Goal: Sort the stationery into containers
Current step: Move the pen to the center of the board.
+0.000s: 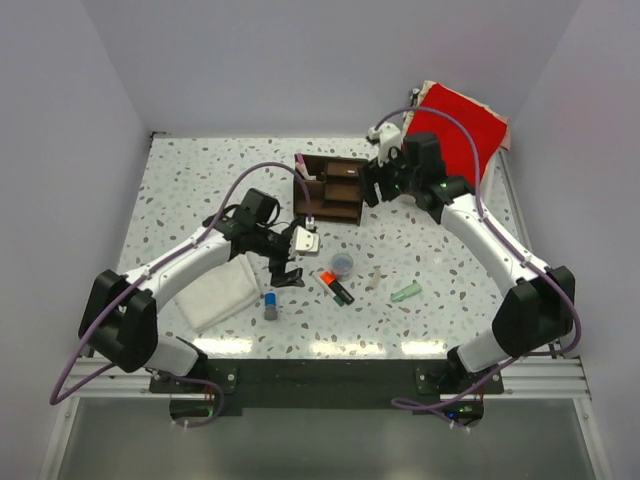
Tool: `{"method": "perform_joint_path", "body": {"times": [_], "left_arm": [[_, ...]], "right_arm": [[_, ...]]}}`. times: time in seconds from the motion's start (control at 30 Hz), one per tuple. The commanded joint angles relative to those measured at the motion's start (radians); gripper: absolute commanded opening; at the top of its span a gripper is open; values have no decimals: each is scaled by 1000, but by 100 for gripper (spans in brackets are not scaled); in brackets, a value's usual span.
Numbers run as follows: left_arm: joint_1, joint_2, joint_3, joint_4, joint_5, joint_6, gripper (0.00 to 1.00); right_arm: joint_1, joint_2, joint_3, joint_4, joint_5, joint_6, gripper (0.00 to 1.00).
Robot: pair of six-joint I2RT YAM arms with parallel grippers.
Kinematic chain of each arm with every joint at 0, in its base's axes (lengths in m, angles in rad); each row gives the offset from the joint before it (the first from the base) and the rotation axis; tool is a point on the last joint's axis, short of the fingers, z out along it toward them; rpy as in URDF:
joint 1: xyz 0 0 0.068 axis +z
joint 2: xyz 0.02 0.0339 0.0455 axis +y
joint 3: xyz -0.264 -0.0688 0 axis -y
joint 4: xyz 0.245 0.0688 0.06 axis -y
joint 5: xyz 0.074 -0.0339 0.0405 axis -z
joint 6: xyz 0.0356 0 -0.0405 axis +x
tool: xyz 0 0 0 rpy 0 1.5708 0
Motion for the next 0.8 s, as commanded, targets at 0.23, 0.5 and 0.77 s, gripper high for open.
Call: {"method": "perform_joint_path", "body": {"times": [0.23, 0.5, 0.77], "left_arm": [[-112, 124, -26, 133, -65, 154, 71], [-111, 268, 64, 113, -60, 148, 46], [-112, 349, 110, 127, -88, 143, 47]], "right_arm": [[18, -193, -227, -127, -195, -79, 68], [16, -231, -227, -130, -169, -122, 67], [16, -289, -296, -126, -168, -105, 67]]}}
